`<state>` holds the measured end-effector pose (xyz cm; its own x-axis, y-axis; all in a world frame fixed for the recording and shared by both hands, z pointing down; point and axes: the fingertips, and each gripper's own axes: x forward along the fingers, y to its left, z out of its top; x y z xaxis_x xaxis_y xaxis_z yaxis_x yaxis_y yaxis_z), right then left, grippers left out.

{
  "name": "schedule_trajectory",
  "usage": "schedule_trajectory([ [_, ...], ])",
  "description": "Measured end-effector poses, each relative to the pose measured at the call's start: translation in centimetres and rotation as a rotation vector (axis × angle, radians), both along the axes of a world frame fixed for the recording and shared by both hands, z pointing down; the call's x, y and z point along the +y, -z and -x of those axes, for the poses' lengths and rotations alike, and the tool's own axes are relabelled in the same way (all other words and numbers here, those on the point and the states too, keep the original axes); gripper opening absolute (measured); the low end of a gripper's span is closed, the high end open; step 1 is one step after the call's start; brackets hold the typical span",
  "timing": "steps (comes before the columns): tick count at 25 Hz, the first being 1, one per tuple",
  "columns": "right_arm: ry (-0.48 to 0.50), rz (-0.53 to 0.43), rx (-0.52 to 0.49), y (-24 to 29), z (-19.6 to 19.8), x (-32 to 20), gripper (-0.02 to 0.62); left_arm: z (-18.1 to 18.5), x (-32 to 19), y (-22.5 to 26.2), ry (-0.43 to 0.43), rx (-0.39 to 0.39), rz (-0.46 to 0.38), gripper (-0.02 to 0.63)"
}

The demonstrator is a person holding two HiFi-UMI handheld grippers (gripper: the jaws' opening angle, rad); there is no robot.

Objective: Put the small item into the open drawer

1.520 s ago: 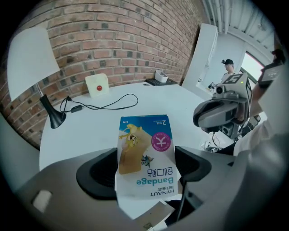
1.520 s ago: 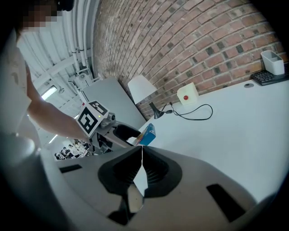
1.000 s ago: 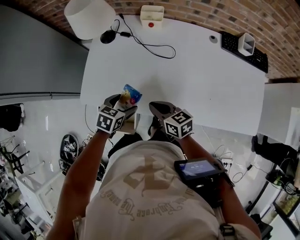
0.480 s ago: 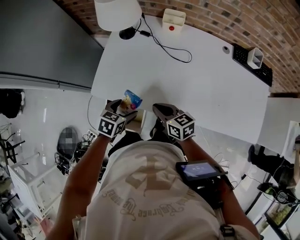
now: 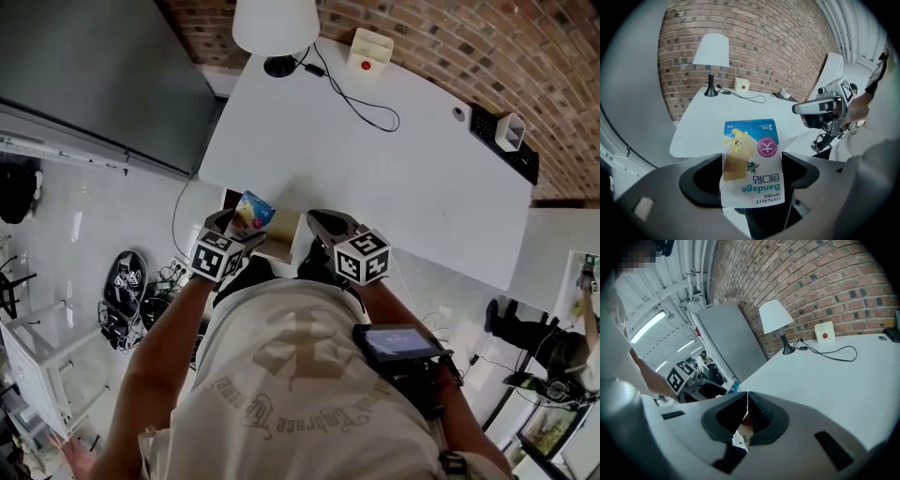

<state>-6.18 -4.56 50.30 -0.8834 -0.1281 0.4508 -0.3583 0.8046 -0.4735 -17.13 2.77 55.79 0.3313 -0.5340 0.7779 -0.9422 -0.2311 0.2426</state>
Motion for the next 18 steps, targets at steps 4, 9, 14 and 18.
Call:
schedule_trajectory([
  [4, -0.013, -0.010, 0.009, 0.3, 1.0, 1.6, 0.006, 1.5, 2.2, -0.2, 0.014, 0.009, -0.003, 0.400],
  [9, -0.025, -0.017, 0.030, 0.3, 1.4, 3.7, 0.006, 2.7, 4.6, -0.5, 0.039, 0.032, -0.010, 0.400],
  [14, -0.027, -0.016, 0.048, 0.0, 1.9, 5.9, 0.006, 3.0, 6.9, -1.1, 0.045, 0.051, -0.003, 0.400],
  [18, -0.030, -0.014, 0.068, -0.8, 2.5, 7.8, 0.006, 3.4, 8.9, -2.0, 0.052, 0.069, 0.014, 0.402],
])
